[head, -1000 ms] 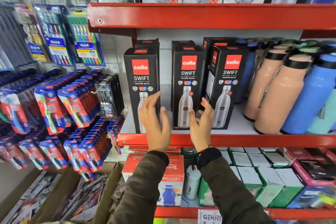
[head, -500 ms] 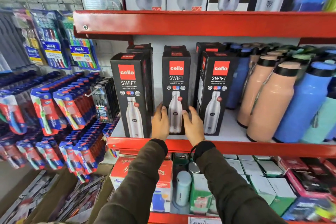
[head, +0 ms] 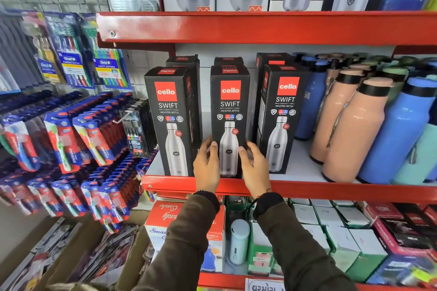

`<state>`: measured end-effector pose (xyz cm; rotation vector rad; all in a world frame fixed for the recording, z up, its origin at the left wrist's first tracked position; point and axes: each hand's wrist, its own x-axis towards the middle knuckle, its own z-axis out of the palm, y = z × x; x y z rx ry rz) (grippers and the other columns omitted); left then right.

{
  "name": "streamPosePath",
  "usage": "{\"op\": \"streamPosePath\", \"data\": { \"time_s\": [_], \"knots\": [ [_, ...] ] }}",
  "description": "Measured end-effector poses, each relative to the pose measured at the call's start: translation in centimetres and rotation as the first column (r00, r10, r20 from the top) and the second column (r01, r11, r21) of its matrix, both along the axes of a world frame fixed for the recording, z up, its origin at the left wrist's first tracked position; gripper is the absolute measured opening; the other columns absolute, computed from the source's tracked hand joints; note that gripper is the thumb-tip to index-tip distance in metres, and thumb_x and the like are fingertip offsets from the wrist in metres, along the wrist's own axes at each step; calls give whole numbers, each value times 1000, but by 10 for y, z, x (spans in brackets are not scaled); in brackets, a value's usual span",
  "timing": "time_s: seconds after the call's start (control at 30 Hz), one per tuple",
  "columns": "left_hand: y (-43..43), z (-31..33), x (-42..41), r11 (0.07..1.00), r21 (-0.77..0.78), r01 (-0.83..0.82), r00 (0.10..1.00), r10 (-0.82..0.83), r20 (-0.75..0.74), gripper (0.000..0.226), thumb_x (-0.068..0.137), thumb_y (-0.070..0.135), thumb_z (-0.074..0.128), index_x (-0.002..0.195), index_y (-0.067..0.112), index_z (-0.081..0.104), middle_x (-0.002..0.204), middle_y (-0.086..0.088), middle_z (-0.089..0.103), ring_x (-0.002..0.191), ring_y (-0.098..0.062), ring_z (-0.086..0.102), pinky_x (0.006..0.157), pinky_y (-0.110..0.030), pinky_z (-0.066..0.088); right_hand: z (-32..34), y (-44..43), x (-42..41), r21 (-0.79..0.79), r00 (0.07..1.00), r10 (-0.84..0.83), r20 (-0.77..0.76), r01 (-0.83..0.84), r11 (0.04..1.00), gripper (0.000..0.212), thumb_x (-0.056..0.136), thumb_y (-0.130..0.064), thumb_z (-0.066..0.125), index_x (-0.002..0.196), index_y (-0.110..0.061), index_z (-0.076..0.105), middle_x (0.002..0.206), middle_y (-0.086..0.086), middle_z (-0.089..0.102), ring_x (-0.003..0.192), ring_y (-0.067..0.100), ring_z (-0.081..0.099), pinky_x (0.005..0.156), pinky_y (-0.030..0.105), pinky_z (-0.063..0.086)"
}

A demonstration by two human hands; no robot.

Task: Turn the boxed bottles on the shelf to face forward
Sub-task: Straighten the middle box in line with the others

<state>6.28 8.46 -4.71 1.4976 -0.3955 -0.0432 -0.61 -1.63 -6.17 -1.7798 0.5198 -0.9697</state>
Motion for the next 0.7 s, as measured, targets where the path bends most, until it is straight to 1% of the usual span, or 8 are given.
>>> {"op": "streamPosePath", "data": {
  "time_s": [0.07, 0.17, 0.3, 0.4, 0.5, 0.53, 0.6, 0.7],
  "knots": [
    [5, -2, -3, 1000, 0, -3, 1000, 3, 18, 43, 102, 40, 50, 143, 26, 54, 141, 4, 60, 120, -3, 50, 105, -23, 35, -3, 4, -5, 3, 1000, -13, 17, 13, 1000, 37, 99, -35, 55, 134, -25, 56, 109, -15, 63, 92, -29, 54, 72, -5, 39],
    [11, -4, -7, 1000, -5, -11, 999, 12, 38, 43, 102, 40, 51, 141, 24, 56, 141, 3, 60, 122, -4, 52, 110, -28, 40, -5, 8, -11, 2, 999, -10, 31, 10, 1000, 38, 97, -37, 56, 134, -25, 56, 112, -15, 63, 94, -28, 54, 75, -4, 40],
    [14, -2, -10, 1000, 16, 2, 999, -3, 49, 45, 102, 40, 50, 143, 20, 54, 145, 0, 58, 125, -4, 50, 107, -23, 37, -5, 9, -14, -1, 999, 0, 36, 0, 1000, 39, 97, -37, 57, 134, -25, 56, 118, -10, 64, 96, -27, 55, 79, -3, 41],
    [13, 1, -10, 1000, 27, 12, 999, -13, 34, 47, 103, 39, 48, 144, 19, 53, 147, -2, 56, 126, -4, 48, 109, -24, 35, -4, 8, -15, -11, 1000, 5, 30, -4, 1000, 40, 97, -37, 57, 135, -24, 56, 123, -4, 65, 96, -27, 56, 81, -2, 42],
    [11, 1, -12, 1000, 17, 4, 999, -4, 44, 47, 104, 37, 46, 146, 16, 51, 149, -3, 55, 128, -4, 47, 108, -23, 34, -3, 8, -16, -18, 1000, 27, 16, -27, 999, 41, 97, -39, 56, 135, -24, 55, 126, -2, 66, 98, -26, 56, 85, -1, 42],
    [10, 0, -14, 1000, 5, -5, 999, 4, 52, 46, 104, 36, 46, 146, 16, 50, 148, -2, 54, 131, -7, 48, 108, -22, 34, -3, 7, -18, -22, 1000, 30, 11, -29, 999, 40, 97, -40, 56, 135, -25, 55, 125, -3, 66, 98, -24, 57, 85, -1, 43],
    [8, -3, -21, 999, -38, -29, 996, 32, 82, 44, 105, 34, 46, 146, 19, 48, 147, 3, 53, 137, -11, 49, 108, -22, 36, -4, 6, -22, -42, 1000, 16, 1, -16, 999, 37, 98, -40, 55, 132, -28, 56, 122, -5, 67, 94, -18, 61, 80, 0, 45],
    [4, -10, -36, 990, -109, -85, 979, 104, 176, 46, 105, 35, 46, 149, 23, 40, 147, 11, 47, 139, -10, 45, 117, -33, 37, -3, 0, -32, -94, 998, -44, 55, 49, 994, 29, 99, -33, 56, 127, -26, 60, 118, -5, 67, 94, -7, 64, 75, 2, 45]
  ]
}}
